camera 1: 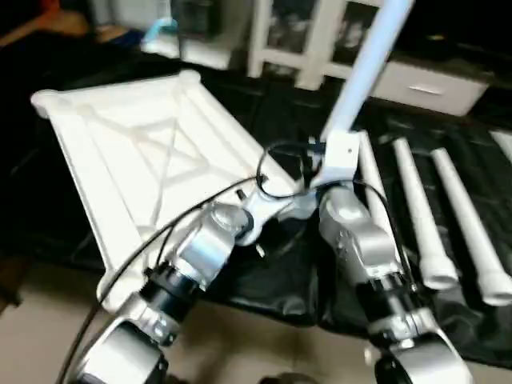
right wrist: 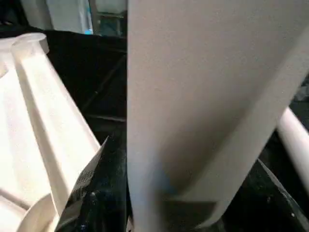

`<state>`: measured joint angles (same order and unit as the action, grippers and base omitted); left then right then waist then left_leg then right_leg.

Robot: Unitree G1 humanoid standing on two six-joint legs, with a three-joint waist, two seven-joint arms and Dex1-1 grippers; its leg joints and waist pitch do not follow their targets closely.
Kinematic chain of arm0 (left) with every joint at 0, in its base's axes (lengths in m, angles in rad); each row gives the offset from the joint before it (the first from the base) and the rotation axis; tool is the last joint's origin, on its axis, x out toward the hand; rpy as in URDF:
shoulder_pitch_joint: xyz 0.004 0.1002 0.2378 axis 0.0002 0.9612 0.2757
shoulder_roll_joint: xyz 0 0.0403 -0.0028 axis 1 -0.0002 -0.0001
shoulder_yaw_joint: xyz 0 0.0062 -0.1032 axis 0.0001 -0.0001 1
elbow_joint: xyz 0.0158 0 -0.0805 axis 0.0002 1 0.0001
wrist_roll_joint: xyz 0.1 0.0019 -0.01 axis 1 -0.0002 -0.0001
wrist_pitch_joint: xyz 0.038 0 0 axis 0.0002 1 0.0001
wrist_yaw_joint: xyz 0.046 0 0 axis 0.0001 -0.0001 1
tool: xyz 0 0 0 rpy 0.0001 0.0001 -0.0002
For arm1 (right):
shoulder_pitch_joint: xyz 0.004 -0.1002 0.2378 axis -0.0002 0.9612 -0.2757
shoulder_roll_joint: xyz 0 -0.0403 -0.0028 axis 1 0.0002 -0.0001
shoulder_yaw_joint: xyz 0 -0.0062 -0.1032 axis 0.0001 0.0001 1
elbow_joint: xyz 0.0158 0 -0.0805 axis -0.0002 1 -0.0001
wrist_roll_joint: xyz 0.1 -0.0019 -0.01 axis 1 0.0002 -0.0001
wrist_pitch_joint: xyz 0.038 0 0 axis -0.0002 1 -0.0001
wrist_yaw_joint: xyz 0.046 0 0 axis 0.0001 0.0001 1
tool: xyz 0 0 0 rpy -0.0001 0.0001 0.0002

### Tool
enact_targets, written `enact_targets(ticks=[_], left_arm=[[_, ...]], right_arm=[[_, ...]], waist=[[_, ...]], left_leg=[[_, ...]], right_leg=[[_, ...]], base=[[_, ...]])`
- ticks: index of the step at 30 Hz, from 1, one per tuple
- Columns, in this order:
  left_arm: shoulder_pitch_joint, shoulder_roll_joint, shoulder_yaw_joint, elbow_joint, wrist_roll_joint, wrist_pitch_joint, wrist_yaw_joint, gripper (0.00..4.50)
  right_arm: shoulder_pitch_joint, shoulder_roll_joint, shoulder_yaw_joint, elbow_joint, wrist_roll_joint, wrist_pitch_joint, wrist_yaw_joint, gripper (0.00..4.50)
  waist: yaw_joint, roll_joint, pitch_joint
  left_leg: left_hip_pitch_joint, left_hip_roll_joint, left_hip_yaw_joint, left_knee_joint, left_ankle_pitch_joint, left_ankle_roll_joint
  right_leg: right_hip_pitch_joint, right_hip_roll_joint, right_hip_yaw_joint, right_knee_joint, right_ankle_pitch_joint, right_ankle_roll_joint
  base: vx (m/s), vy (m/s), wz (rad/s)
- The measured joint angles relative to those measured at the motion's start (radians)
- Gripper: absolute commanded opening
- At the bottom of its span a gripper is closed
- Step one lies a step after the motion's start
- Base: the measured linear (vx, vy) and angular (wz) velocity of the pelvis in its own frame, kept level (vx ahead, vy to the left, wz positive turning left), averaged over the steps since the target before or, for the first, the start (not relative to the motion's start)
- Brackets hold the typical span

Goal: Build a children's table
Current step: Insert table leg to table base

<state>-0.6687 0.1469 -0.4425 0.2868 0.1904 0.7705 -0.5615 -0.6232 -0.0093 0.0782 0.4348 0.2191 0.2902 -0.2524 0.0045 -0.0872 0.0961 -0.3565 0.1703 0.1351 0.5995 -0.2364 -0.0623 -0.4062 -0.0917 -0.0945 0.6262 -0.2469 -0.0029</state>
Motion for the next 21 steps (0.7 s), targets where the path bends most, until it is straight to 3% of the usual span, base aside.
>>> enact_targets(ticks=[1,4,6,9,14,16,21], left_arm=[[-0.003,-0.001,0.0,0.0,-0.001,0.002,0.0,0.0],[0.001,0.003,0.0,0.0,-0.001,0.016,0.0,0.0],[0.0,0.005,0.0,-0.001,-0.001,0.015,0.0,0.0],[0.0,0.007,0.0,-0.001,-0.001,0.014,0.001,0.0],[0.0,0.011,0.0,-0.006,-0.001,0.011,0.001,0.0],[0.0,0.012,0.0,-0.008,-0.002,0.011,0.001,0.0],[0.004,0.02,-0.006,-0.033,-0.015,0.01,0.001,0.0]], right_arm=[[-0.003,0.0,0.0,0.006,-0.002,-0.008,0.0,1.84],[-0.003,0.007,0.002,0.029,-0.003,-0.02,0.0,1.84],[-0.006,0.007,0.007,0.031,-0.004,-0.022,0.0,1.84],[-0.008,0.007,0.008,0.033,-0.007,-0.025,0.0,1.84],[-0.009,0.009,0.009,0.039,-0.007,-0.042,0.004,1.84],[-0.008,0.009,0.009,0.04,-0.007,-0.047,0.006,2.4],[-0.001,0.005,0.016,0.096,-0.044,-0.056,0.008,2.79]], waist=[[-0.003,0.006,-0.001],[-0.021,-0.008,-0.007],[-0.026,-0.008,-0.007],[-0.027,-0.008,-0.009],[-0.028,-0.008,-0.009],[-0.028,-0.009,-0.009],[-0.026,-0.012,-0.012]], left_leg=[[-0.003,0.004,-0.01,-0.006,0.03,-0.03],[-0.001,0.007,0.003,-0.007,0.032,-0.031],[0.0,0.006,0.01,-0.013,0.032,-0.031],[-0.001,0.005,0.011,-0.025,0.032,-0.031],[-0.005,0.005,0.012,-0.027,0.032,-0.031],[-0.009,0.005,0.013,-0.027,0.032,-0.031],[-0.012,0.006,0.017,-0.026,0.032,-0.031]], right_leg=[[-0.001,0.004,-0.009,-0.003,0.004,-0.001],[0.0,0.017,0.017,-0.019,0.069,-0.013],[-0.001,0.018,0.025,-0.021,0.066,-0.008],[-0.002,0.019,0.025,-0.035,0.066,-0.008],[-0.003,0.019,0.026,-0.042,0.068,-0.006],[-0.003,0.019,0.027,-0.043,0.069,-0.006],[-0.009,0.019,0.028,-0.043,0.079,-0.009]], base=[[0.095,0.031,-0.26],[0.032,0.01,-0.09],[0.0,0.0,0.0],[0.0,0.0,0.0],[0.0,0.0,0.0],[0.0,0.0,0.0],[0.0,0.0,0.0]])
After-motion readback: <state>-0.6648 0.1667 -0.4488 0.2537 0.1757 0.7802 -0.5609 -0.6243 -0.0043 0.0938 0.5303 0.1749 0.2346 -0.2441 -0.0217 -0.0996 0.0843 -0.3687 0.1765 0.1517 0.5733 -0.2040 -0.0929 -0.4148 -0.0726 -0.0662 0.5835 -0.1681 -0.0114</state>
